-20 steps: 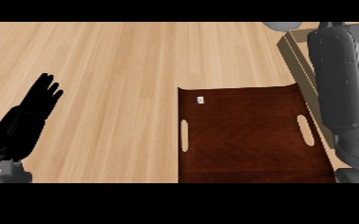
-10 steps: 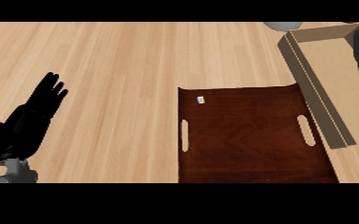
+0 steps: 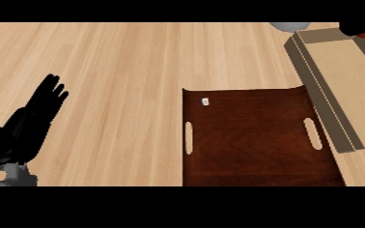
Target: Pick the tomato from the tray and place it in the cardboard box
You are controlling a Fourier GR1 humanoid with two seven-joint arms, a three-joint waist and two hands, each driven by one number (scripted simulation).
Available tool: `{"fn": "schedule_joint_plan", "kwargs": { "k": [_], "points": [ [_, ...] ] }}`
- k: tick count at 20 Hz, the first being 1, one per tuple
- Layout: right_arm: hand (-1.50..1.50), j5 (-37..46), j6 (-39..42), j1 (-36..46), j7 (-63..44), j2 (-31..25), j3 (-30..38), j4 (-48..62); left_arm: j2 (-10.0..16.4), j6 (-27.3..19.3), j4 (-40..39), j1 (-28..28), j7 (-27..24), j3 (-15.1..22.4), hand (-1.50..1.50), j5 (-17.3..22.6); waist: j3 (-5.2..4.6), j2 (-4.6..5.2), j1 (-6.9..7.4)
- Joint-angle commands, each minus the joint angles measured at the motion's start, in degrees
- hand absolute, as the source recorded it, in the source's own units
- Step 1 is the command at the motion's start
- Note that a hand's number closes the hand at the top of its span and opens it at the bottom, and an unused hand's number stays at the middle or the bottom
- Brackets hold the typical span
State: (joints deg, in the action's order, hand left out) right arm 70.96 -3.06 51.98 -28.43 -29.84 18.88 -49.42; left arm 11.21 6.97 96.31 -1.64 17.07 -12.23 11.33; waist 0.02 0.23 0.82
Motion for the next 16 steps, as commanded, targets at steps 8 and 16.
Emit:
{"fn": "schedule_joint_plan", "kwargs": {
  "k": [8, 16],
  "points": [
    [1.5, -5.2, -4.6, -1.0, 0.5, -0.4, 6.3, 17.2, 0.5, 0.5, -1.0, -1.5, 0.1, -0.1, 0.0, -0.1, 0.02, 0.23, 0.51],
    [-1.5, -12.2, -10.4, -4.0, 15.1, -0.6, 9.2, 21.9, 0.2, -0.6, 3.6, -0.4, 4.6, 0.1, 0.0, 0.4, 0.06, 0.07, 0.43]
  ]
}}
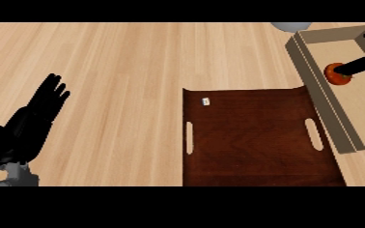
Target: Pick the tomato from the tray and place it in the cardboard box
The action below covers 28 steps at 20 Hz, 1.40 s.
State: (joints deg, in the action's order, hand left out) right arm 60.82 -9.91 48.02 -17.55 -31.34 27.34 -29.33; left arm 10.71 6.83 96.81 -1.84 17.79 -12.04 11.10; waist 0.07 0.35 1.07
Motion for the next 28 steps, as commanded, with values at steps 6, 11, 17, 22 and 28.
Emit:
{"fn": "schedule_joint_plan", "kwargs": {
  "k": [6, 11, 17, 22, 28],
  "points": [
    [-1.5, -12.4, -15.8, -0.3, 9.2, 3.5, 10.1, -6.0, 1.6, 0.4, -3.0, -2.3, -0.4, -2.2, 0.0, 0.9, 0.03, -0.13, -1.17],
    [-1.5, -20.9, -17.1, -2.0, 12.7, 4.3, 15.4, -11.5, 0.8, -0.8, -2.4, -2.1, 0.5, -1.6, 0.0, 0.1, 0.0, -0.4, -1.49],
    [-1.5, -30.0, -6.7, -12.5, 11.1, -0.1, 20.0, -23.9, 1.2, 0.5, -0.4, 1.7, -0.9, -2.5, 0.0, 0.4, -0.11, -0.88, -2.28],
    [-1.5, -37.2, -1.5, -19.6, 13.1, -2.5, 22.1, -28.0, -0.7, -0.8, 1.4, 1.0, 0.6, -0.6, 0.0, -0.2, -0.06, -0.5, -1.36],
    [-1.5, -43.7, 3.8, -27.5, 16.3, -3.6, 22.7, -32.5, -0.1, 0.9, -6.4, -1.9, -3.7, -1.3, 0.0, -0.8, -0.07, -0.36, -1.29]
  ]
}}
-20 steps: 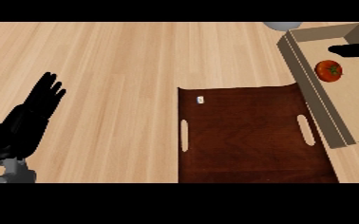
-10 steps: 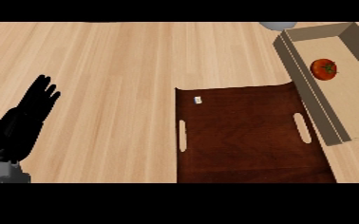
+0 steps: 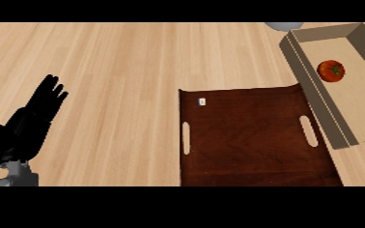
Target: Pick the tomato from the tray and place it in the cardboard box
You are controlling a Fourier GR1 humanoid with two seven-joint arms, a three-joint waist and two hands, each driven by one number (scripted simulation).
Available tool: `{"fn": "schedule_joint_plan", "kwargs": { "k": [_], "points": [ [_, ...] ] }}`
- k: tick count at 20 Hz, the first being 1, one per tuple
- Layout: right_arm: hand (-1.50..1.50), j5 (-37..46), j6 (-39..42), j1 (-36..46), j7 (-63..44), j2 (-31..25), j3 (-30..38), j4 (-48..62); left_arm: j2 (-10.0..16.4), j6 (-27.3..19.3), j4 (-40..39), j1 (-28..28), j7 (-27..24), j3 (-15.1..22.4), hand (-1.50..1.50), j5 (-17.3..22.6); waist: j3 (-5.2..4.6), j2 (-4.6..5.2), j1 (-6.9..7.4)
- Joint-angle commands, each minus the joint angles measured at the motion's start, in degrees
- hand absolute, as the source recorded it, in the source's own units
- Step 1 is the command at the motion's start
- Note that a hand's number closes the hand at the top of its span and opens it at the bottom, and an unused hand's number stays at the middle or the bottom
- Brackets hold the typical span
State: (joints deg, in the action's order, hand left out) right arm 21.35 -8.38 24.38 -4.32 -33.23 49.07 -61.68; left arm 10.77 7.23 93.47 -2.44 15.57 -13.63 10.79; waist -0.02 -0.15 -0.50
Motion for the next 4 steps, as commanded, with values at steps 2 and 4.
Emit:
{"fn": "schedule_joint_plan", "kwargs": {
  "k": [2, 4],
  "points": [
    [-1.5, -4.5, 4.1, -7.8, -2.8, -0.6, 0.0, -9.6, -0.8, 0.4, 3.8, 2.5, -0.1, 1.0, 0.0, -0.3, 0.0, 0.0, 0.29],
    [-1.5, -5.2, 2.7, -10.2, 2.6, 0.3, 0.0, -5.5, 1.1, 2.0, 1.6, 2.0, 0.3, -0.7, 0.0, 0.8, 0.01, 0.09, 0.41]
  ]
}}
